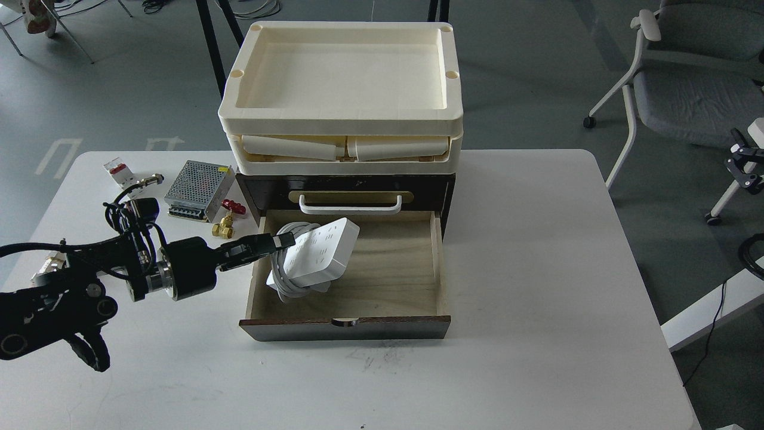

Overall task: Put charging cable into cabinet
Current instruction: 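Lift the power strip and carry it over the open drawer, then lower the power strip into the drawer and open the left gripper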

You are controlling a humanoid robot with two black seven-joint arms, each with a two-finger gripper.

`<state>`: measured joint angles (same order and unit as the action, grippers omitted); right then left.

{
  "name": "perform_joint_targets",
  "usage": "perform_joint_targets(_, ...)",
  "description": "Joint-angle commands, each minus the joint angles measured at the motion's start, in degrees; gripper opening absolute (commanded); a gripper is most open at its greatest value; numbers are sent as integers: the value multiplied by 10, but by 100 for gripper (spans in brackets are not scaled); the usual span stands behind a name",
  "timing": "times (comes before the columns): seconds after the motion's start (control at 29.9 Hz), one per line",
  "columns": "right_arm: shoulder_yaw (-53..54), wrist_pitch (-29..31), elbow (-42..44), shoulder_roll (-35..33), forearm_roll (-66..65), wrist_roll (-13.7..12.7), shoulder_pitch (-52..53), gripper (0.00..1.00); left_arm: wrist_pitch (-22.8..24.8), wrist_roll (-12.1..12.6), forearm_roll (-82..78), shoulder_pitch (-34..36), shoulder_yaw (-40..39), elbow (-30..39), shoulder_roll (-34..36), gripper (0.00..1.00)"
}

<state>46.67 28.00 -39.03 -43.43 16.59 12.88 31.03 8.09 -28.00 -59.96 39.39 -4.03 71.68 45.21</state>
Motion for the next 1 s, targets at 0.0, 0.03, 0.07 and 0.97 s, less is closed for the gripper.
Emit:
perform_joint_targets(0.0,0,0,-1,0,0,0,-2,100,-2,0,-1,-8,0,-14,-16,0)
perform_joint_targets(0.03,0,0,-1,0,0,0,-3,100,-2,0,-1,-8,0,-14,-18,0)
perform_joint_targets(0.07,0,0,-1,0,0,0,-3,100,0,0,-1,-8,0,-14,-20,0)
perform_joint_targets(0.97,2,0,0,0,0,0,-18,100,49,0,144,-29,-37,-48,-48,77)
